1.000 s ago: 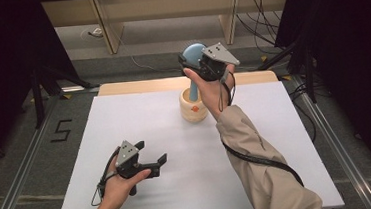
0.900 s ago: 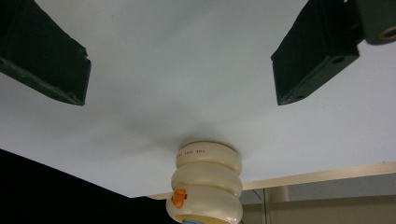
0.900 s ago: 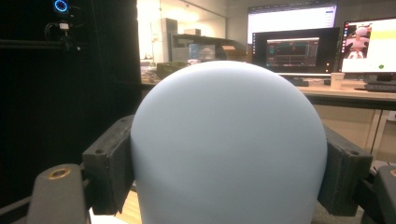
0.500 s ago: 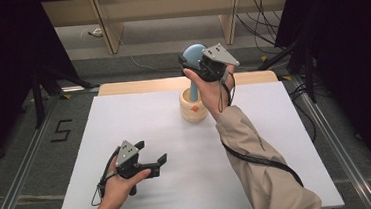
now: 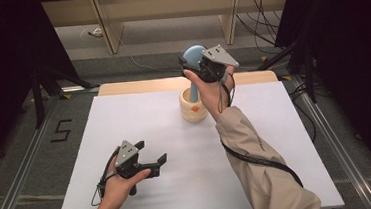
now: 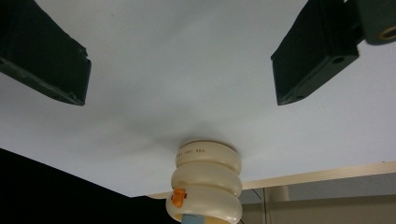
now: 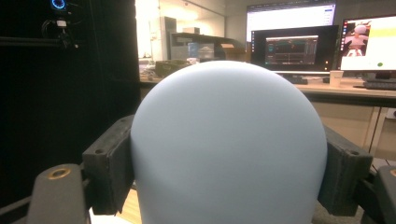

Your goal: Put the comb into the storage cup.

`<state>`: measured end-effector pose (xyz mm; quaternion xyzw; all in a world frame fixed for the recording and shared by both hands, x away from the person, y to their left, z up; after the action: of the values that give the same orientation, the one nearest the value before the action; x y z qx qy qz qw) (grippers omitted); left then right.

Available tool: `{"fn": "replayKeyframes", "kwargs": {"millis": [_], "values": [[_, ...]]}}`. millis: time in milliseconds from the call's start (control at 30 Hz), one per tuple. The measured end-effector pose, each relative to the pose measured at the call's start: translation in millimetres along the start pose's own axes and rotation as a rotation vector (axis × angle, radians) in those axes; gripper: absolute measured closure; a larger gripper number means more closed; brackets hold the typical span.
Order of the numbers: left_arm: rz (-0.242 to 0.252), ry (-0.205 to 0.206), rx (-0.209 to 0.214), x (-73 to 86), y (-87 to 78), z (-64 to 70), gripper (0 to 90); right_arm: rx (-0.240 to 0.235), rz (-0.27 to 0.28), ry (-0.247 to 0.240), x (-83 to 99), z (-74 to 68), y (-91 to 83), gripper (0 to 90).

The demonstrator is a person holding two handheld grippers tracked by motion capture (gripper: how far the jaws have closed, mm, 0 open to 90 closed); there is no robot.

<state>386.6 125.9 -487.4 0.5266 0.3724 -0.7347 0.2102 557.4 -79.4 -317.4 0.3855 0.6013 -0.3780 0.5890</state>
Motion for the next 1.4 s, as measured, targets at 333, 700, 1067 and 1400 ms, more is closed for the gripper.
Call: {"fn": "replayKeyframes", "kwargs": {"millis": [333, 700, 1067, 1400], "values": [[0.001, -0.001, -0.001, -0.2, -0.2, -0.7, 3.9, 0.005, -0.006, -0.003, 3.5, 1.8, 1.4, 21.2], [0.001, -0.001, 0.001, -0.3, 0.0, 0.1, 4.0, 0.007, -0.011, -0.007, 5.7, 1.7, 1.7, 21.2], [0.002, 0.0, 0.001, -0.7, -0.1, 0.2, 4.0, 0.012, -0.01, -0.01, 8.1, 3.5, 4.2, 21.2], [0.006, 0.003, -0.001, -2.4, -0.6, -0.3, 4.0, 0.017, -0.005, -0.004, 4.3, 6.2, 5.0, 21.2]]}}
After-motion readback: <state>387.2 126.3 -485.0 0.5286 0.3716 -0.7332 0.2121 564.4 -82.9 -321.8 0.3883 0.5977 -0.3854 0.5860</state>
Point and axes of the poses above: each handheld gripper's, and its own axes: y roughly forward along the jaws, x roughly out of its underside, z roughly to its right, the point moved 5 cm from there along y, roughly forward along the jaws, and after that the axes turned 2 degrees about x, right-handed, at the moved point
